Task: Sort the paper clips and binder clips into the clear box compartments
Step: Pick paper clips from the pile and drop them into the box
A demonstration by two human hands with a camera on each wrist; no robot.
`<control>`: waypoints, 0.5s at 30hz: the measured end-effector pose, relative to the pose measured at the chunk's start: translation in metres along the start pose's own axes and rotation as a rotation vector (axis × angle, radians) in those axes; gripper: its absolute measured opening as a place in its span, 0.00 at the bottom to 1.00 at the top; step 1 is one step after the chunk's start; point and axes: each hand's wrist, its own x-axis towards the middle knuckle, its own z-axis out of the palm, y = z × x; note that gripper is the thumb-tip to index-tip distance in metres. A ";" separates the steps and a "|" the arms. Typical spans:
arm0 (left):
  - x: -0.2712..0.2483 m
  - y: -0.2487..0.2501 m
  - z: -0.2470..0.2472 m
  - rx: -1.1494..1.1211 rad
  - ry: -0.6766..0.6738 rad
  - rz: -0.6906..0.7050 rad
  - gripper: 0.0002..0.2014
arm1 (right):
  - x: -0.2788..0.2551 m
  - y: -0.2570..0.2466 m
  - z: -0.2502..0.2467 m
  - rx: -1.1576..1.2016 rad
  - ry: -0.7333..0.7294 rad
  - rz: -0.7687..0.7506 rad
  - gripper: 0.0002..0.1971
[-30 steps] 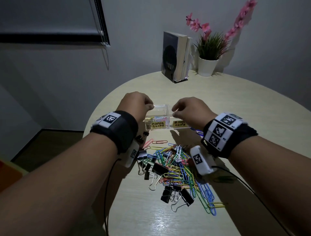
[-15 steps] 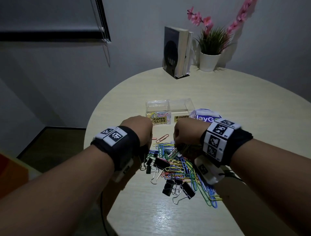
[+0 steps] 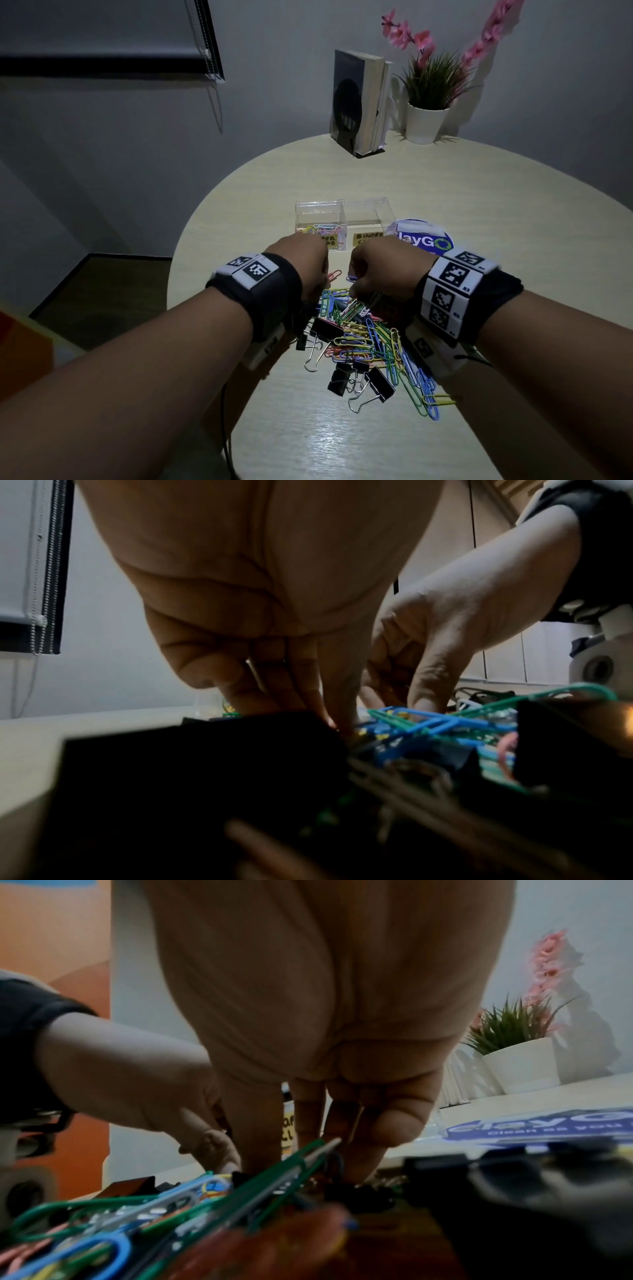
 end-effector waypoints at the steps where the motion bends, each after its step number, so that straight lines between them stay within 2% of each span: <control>1: 0.000 0.000 0.000 -0.011 -0.017 0.006 0.08 | 0.000 -0.001 0.001 0.003 -0.003 -0.011 0.10; 4: -0.001 0.001 -0.001 -0.047 -0.057 0.011 0.08 | -0.001 -0.002 0.004 0.021 -0.034 -0.040 0.06; 10: -0.005 0.001 0.000 -0.002 -0.012 0.003 0.07 | -0.005 0.000 0.001 -0.066 -0.019 -0.104 0.06; 15: -0.005 -0.004 -0.003 -0.063 -0.012 -0.006 0.10 | -0.009 0.010 -0.011 0.092 -0.010 -0.050 0.08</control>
